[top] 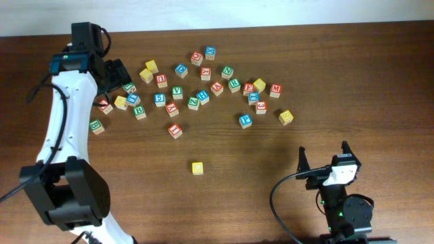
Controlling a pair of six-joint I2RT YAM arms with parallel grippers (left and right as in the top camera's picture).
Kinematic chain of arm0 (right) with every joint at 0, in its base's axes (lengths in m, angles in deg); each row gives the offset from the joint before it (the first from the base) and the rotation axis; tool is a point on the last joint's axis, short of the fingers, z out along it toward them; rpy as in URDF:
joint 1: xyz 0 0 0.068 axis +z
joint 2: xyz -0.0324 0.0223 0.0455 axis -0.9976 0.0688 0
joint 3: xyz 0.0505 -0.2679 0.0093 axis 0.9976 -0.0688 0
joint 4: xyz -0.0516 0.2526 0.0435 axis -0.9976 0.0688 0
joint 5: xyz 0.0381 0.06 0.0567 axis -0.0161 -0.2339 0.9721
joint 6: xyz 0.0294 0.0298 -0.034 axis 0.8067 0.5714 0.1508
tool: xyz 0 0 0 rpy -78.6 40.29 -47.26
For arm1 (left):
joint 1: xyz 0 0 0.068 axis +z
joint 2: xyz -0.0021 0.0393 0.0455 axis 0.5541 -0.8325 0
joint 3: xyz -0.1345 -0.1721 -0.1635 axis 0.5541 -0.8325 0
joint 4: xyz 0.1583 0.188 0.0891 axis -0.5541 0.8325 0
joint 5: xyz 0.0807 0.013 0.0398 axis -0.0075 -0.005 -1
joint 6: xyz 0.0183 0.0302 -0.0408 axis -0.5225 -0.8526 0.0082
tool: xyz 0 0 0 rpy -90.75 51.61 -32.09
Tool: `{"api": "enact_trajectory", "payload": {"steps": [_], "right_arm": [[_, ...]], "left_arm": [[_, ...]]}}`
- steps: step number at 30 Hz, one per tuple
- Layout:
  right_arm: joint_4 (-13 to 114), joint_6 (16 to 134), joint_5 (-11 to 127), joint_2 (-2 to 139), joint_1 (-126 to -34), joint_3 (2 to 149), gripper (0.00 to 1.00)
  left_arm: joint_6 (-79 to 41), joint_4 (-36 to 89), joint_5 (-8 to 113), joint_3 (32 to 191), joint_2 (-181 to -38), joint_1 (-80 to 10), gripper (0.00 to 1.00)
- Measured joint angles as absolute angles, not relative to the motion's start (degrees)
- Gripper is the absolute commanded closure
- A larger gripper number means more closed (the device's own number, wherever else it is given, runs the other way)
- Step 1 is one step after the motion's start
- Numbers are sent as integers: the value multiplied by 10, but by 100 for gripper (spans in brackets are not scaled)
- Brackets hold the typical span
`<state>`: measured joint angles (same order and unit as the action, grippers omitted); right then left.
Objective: Spell out CVPR
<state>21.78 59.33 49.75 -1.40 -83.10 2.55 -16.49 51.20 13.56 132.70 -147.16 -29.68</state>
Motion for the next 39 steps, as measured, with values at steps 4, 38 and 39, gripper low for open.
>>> {"api": "enact_trajectory", "payload": {"steps": [4,38,39], "right_arm": [[218,594,497,-14,-831,25,2],[218,594,497,-14,-831,25,1],[218,594,497,-14,-831,25,2]], "left_arm": [[-165,519,198,1327,-1474,-293,1],[-245,552,307,1327,-1557,-468,2],[-246,560,307,1327,-1557,-469,1]]}}
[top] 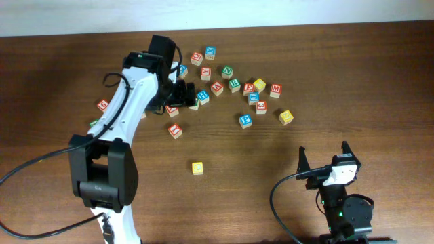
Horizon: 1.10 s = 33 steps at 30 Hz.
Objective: Spell out CVPR
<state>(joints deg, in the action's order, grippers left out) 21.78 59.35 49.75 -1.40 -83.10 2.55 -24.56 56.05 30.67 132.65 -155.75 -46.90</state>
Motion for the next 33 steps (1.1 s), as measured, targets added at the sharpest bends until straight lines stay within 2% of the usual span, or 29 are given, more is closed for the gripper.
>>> {"api": "enact_trajectory", "payload": {"steps": [4,11,16,22,33], "right_arm": [[218,594,497,-14,-831,25,2],[218,594,497,-14,-831,25,2],[218,594,497,-14,-831,25,2],[218,593,497,-14,-831,25,2],[218,594,497,-14,-831,25,2]], "left_arm": [[-240,616,309,1337,-1558,-444,0],[-147,623,301,1340,-1558,-285,1],[-145,623,300,1340,-1558,-249,1],[-144,597,300,1324,-1558,-249,1],[-180,529,317,1292,-1558,-320,4]]}}
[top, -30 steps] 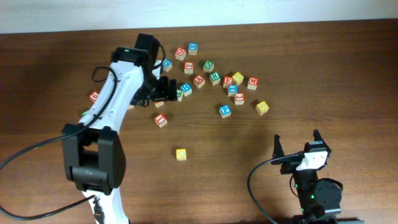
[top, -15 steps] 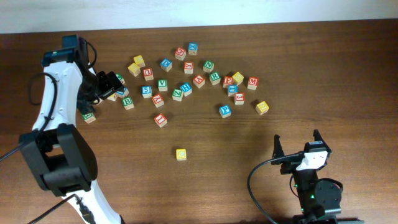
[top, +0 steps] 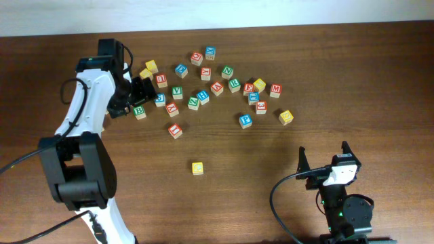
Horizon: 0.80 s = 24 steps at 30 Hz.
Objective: Spell out CVPR
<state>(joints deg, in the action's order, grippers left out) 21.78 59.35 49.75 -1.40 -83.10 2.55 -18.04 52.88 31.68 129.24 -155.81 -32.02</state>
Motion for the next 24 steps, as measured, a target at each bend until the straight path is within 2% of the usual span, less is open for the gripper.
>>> {"api": "enact_trajectory", "payload": {"steps": [3,7,11,13,16,17,18,20,21,22,24], "right_arm": [[218,593,497,-14,-831,25,2],[218,594,497,-14,-831,25,2],[218,593,497,-14,-831,25,2],[203,598,504,-14,-831,25,2],[189,744,668,-14,-832,24,2],[167,847,763,-14,-832,24,2],[156,910,798,-14,-832,24,2],[56,1032,862,-13,-832,26,2],[-97,1068,892,-13,-832,29,2],[-161,1077,893,-14,-832,25,2],[-201,1099,888,-14,-832,46,2]], "left_arm": [[-181,561,344,1299,-1554,-305,0],[-182,637,345,1317,-1477,-248,1],[-182,780,348,1317,-1476,-250,1],[-182,783,348,1317,-1476,-251,1],[-182,774,348,1317,-1476,-251,1],[-182,772,347,1317,-1476,-251,1],[-182,772,347,1317,-1476,-251,0],[-182,763,345,1317,-1476,-251,1],[-182,756,344,1317,-1476,-251,1],[-182,756,345,1317,-1476,-251,1],[-182,755,345,1317,-1476,-251,1]]}}
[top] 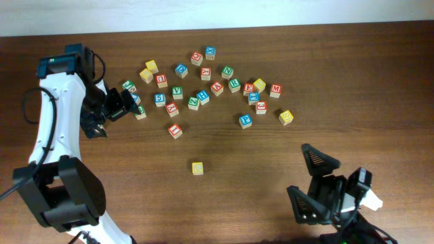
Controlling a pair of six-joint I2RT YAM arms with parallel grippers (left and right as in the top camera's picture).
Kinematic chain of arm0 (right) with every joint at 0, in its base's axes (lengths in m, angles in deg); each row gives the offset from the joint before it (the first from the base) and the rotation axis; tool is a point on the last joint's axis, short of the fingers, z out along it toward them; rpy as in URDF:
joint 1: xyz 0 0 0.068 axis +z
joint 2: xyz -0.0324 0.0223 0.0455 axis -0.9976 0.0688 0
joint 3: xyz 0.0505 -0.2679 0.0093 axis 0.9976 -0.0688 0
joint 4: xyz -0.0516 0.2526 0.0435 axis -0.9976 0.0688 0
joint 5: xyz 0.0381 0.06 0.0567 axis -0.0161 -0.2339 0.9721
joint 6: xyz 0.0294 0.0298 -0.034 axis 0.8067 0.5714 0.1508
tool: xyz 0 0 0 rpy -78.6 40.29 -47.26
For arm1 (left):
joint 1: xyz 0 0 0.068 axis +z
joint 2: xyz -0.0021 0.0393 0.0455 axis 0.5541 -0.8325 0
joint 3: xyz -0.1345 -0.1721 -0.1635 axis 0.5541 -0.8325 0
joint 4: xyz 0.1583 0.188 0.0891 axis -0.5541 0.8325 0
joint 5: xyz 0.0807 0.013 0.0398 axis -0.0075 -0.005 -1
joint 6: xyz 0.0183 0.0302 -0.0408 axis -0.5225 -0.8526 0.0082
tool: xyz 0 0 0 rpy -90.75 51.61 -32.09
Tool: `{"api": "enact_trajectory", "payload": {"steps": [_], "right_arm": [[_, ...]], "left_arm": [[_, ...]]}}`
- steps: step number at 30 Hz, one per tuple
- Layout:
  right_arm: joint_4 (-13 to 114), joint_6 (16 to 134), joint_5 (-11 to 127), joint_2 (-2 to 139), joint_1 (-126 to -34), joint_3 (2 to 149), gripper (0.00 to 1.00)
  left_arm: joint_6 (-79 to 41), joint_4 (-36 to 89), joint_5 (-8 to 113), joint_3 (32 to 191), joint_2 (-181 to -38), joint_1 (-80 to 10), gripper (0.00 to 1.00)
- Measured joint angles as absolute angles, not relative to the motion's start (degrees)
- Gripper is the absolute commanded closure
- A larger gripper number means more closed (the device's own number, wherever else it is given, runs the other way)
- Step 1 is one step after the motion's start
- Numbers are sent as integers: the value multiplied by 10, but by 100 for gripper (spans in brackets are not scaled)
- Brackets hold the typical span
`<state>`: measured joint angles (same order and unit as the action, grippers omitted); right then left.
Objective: Spell out CVPR
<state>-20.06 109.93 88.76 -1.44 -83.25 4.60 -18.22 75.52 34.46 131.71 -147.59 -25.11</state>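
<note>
A lone yellow block (197, 167), apparently the C, lies at the table's front middle, apart from the rest. Behind it is a scatter of lettered blocks, among them a green V block (177, 91), a green R block (234, 85) and a blue block (245, 120) that looks like a P. My left gripper (125, 105) is at the scatter's left edge, its tips by a blue block (135, 99) and a green block (140, 112). Its jaws are too dark to read. My right gripper (308, 181) is at the front right, tilted, fingers spread wide and empty.
The white left arm (57, 115) runs up the table's left side and covers some blocks there. A red block (175, 130) lies between the scatter and the yellow block. A yellow block (285, 116) marks the scatter's right end. The far edge meets a white wall (271, 10).
My left gripper has moved left and toward the front, from the blocks at the scatter's upper left to its lower left edge. My right arm has shifted; its gripper now lies tilted with fingers wide apart.
My left gripper was first at the far left of the scatter. Then it was reaching into the scatter's middle, then back at the left side, now at the lower left. The lone yellow block has stayed put. My right arm stayed parked until now.
</note>
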Motion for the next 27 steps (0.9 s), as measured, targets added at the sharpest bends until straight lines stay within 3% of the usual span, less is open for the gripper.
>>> {"api": "enact_trajectory", "payload": {"steps": [4,9,16,19,23,27], "right_arm": [[-70,1027,885,8,-833,192,2],[430,707,865,181,-834,467,2],[481,641,968,498,-833,568,2],[595,603,981,653,-833,688,2],[768,525,817,838,-754,939,2],[887,506,759,1034,-686,1117,2]], "left_arm": [[-182,756,344,1317,-1476,-251,1],[-182,746,343,1317,-1476,-251,1],[-182,728,343,1317,-1476,-251,1],[-182,708,343,1317,-1476,-251,1],[-182,662,343,1317,-1476,-251,1],[-182,643,343,1316,-1476,-251,1]]}}
